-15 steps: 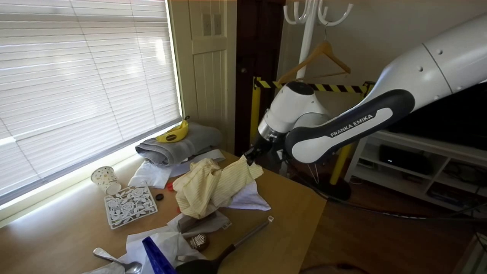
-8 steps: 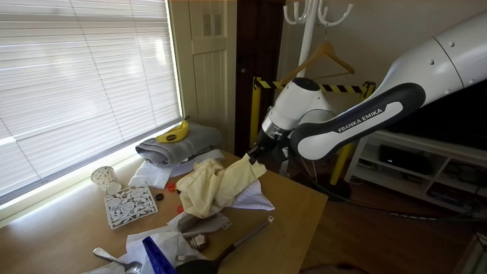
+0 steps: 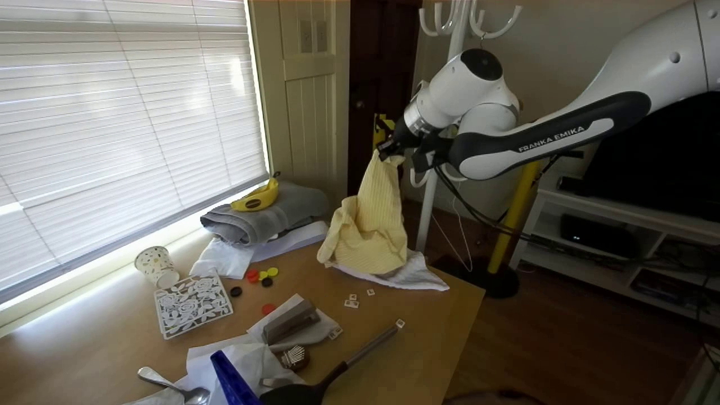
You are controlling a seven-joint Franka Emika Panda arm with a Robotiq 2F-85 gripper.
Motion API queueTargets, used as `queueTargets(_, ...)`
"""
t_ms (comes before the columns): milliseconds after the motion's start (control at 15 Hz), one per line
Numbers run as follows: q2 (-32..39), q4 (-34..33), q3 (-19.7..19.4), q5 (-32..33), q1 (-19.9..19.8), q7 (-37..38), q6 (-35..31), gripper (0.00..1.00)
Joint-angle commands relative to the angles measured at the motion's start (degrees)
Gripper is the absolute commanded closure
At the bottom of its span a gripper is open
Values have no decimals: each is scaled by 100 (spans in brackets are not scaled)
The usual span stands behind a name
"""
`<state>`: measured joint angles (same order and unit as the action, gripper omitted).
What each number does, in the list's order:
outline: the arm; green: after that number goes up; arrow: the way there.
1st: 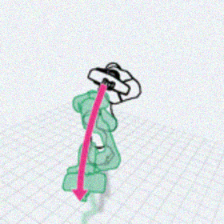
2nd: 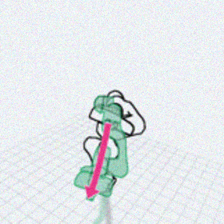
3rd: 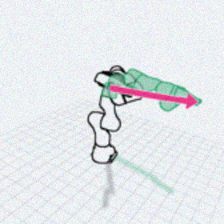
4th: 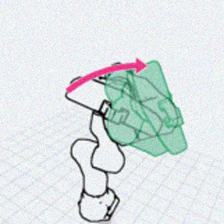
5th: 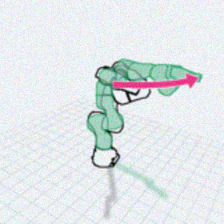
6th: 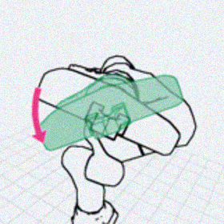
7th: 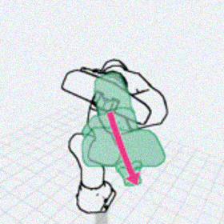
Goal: Hang the yellow towel on the stand
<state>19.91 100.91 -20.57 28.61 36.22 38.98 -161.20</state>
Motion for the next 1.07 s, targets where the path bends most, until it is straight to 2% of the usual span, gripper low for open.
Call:
queueTargets(0, 148, -692, -409, 644, 191, 217, -339, 100)
queueTargets(333, 415, -1260, -235, 523, 142, -155, -793, 100)
queueTargets(600, 291, -1652, -466, 899, 323, -348, -1105, 100)
queueTargets(800, 47, -1946, -470, 1076, 343, -727, -1364, 100)
queueTargets(933, 36, -2264, -579, 1228, 375, -836, -1606, 100)
queueTargets(1000, 87, -2515, -767, 1346, 456, -716, -1689, 100)
